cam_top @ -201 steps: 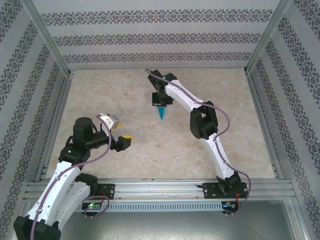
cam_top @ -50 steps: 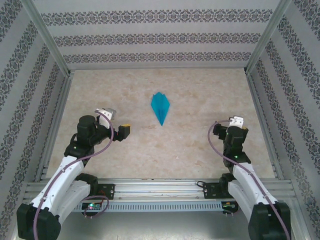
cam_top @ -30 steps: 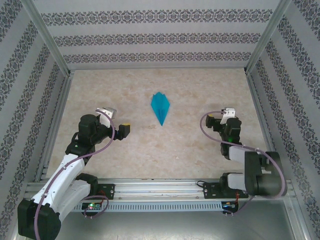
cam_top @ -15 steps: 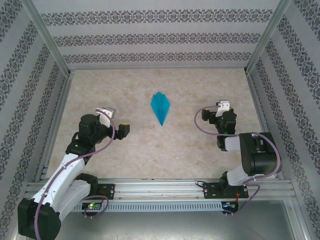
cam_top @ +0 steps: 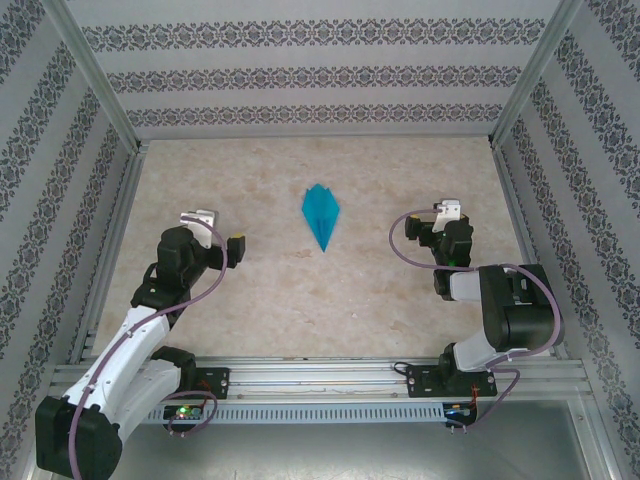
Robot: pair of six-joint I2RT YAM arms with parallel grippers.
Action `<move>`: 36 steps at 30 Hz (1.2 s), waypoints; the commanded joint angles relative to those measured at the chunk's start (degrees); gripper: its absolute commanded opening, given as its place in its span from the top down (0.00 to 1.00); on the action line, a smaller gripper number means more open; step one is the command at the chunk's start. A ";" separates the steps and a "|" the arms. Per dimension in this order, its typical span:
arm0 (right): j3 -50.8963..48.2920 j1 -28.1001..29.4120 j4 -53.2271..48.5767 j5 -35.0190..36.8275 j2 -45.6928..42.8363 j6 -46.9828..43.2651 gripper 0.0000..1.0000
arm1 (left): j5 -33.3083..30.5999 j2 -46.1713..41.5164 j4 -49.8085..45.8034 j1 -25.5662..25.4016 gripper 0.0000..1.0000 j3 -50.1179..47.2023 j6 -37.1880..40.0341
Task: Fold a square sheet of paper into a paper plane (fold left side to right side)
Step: Reset both arms
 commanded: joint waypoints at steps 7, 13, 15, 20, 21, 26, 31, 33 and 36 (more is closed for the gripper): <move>0.30 0.28 0.01 0.83 -0.25 0.69 0.02 | -11.83 7.34 8.88 2.74 0.00 -3.63 3.92; 0.30 0.28 0.01 0.92 -0.25 0.67 0.02 | -10.65 14.20 14.63 3.18 0.00 -4.05 3.77; 0.30 0.31 0.01 0.89 -0.25 0.69 0.02 | -9.27 16.15 17.93 3.27 0.00 -4.72 3.45; 0.30 0.35 0.01 0.92 -0.25 0.66 0.02 | -5.19 21.28 26.35 3.31 0.00 -6.13 3.59; 0.30 0.36 0.01 0.92 -0.25 0.67 0.02 | -4.50 22.09 28.14 3.32 0.00 -6.46 3.71; 0.30 0.32 0.01 0.92 -0.25 0.68 0.02 | -2.15 26.81 39.61 3.38 0.00 -8.50 3.80; 0.30 0.36 0.01 0.87 -0.25 0.66 0.02 | -0.26 30.75 41.45 3.53 0.00 -7.17 4.56; 0.30 0.36 0.01 0.87 -0.25 0.70 0.02 | 0.85 31.15 41.38 3.61 0.00 -6.81 5.05; 0.30 0.32 0.01 0.94 -0.25 0.66 0.02 | 2.03 30.50 42.17 3.62 0.00 -7.64 5.40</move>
